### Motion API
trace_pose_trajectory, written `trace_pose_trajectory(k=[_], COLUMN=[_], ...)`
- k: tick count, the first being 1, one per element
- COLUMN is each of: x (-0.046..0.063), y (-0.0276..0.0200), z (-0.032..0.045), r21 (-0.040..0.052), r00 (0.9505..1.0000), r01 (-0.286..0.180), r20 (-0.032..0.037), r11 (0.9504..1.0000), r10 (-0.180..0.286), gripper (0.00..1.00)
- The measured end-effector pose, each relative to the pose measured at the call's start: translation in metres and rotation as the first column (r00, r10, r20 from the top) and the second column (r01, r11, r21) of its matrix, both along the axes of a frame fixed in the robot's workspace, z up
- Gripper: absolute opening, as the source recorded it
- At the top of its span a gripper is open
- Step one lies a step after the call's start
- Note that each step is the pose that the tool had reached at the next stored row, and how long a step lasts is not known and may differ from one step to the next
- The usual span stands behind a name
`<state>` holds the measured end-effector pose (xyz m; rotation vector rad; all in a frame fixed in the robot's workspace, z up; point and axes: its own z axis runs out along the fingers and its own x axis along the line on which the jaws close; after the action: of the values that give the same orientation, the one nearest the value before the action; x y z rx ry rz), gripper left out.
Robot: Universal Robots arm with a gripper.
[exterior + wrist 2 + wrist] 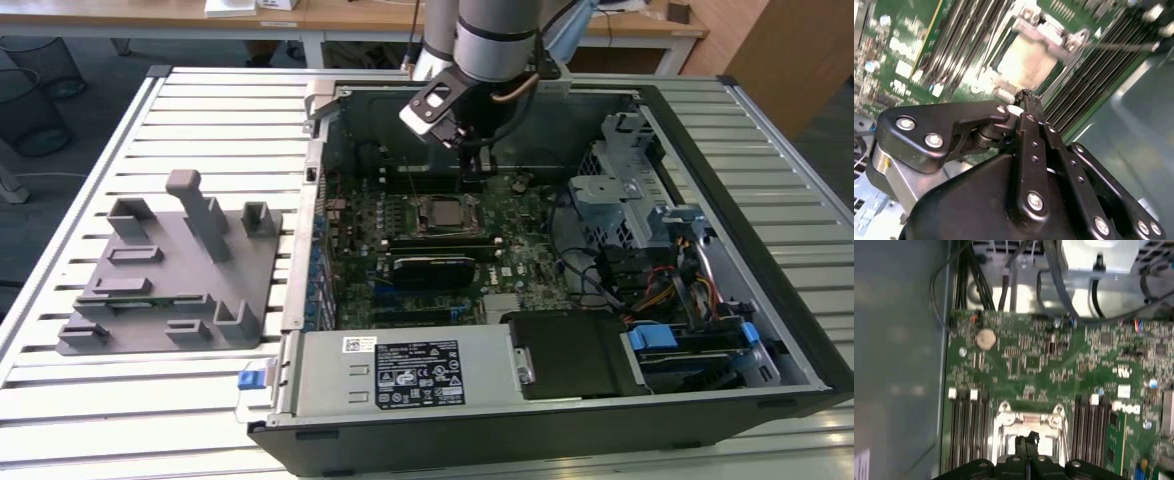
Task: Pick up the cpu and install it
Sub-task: 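Close the cpu cover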
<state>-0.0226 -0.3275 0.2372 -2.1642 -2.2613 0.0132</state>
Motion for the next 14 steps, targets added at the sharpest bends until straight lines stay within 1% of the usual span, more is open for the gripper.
trace_pose_trajectory(k=[4, 7, 14], x=[-0.015, -0.019, -0.029], y=[0.0, 0.0, -0.0004], z=[-0.003, -0.0078, -0.0162], r21=[0.0, 0.0, 0.0001], r00=[1.0, 1.0, 1.0], r01=[0.0, 0.0, 0.0], r20=[0.0001, 0.0001, 0.0002], r11=[1.0, 1.0, 1.0], r10=[0.0, 0.0, 0.0], gripper=[0.11, 0.11, 0.11])
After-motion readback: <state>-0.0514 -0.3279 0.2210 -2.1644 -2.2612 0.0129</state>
